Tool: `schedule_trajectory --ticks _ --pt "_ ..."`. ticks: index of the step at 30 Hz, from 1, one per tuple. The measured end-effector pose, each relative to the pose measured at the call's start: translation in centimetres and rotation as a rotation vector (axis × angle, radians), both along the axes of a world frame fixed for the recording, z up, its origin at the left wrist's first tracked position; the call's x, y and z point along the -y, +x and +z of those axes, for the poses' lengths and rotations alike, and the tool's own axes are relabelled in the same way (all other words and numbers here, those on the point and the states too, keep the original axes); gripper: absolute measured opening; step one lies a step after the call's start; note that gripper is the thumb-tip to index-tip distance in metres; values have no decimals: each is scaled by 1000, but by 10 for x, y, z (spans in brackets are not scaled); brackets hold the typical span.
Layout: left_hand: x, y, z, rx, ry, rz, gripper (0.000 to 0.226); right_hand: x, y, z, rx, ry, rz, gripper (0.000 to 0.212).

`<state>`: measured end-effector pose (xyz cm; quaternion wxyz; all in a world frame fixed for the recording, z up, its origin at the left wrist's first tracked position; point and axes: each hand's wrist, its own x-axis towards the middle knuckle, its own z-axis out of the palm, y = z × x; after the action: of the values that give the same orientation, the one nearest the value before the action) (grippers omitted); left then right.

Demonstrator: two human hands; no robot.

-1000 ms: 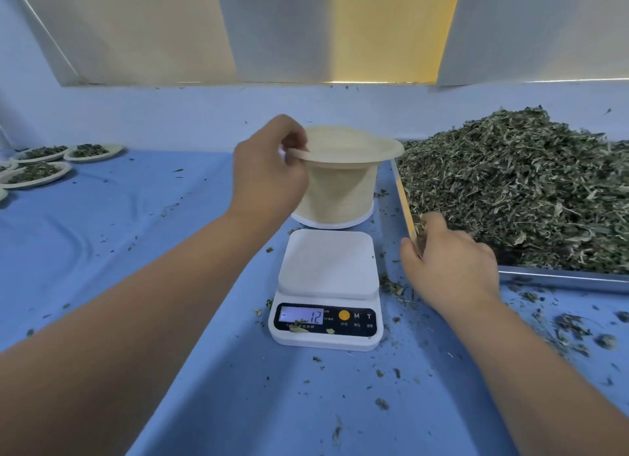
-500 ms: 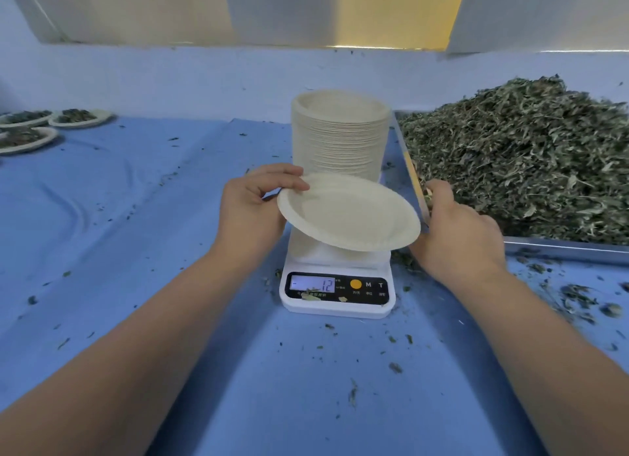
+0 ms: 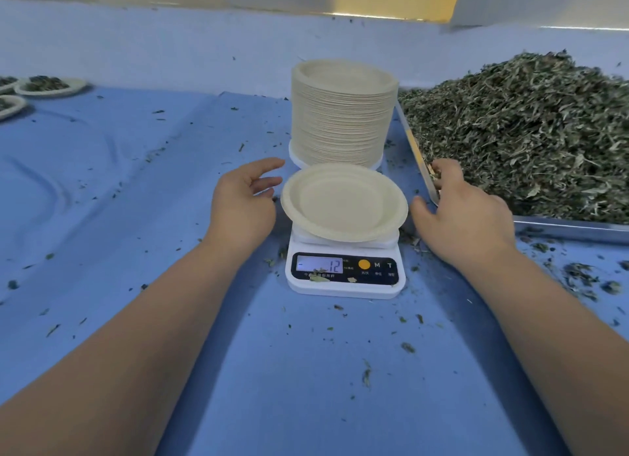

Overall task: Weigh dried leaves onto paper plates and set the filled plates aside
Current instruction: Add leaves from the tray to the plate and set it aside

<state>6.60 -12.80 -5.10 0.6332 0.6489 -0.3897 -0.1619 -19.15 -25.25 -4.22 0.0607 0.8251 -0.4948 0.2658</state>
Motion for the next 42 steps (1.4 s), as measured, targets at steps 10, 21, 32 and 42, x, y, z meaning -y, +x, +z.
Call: schedule_trajectory --ticks 10,21,32,42 --pt "-2 -17 5 -404 -51 -32 29 -1 -2 -2 -12 -29 12 51" --pt "-1 -15 1 -364 2 -54 29 -4 -2 -1 -43 7 -5 50" --pt "-2 -18 2 -314 42 -52 32 -4 -3 1 -113 11 -17 38" --pt "-4 -20 3 -304 49 -52 27 -2 -4 1 -124 -13 -21 35"
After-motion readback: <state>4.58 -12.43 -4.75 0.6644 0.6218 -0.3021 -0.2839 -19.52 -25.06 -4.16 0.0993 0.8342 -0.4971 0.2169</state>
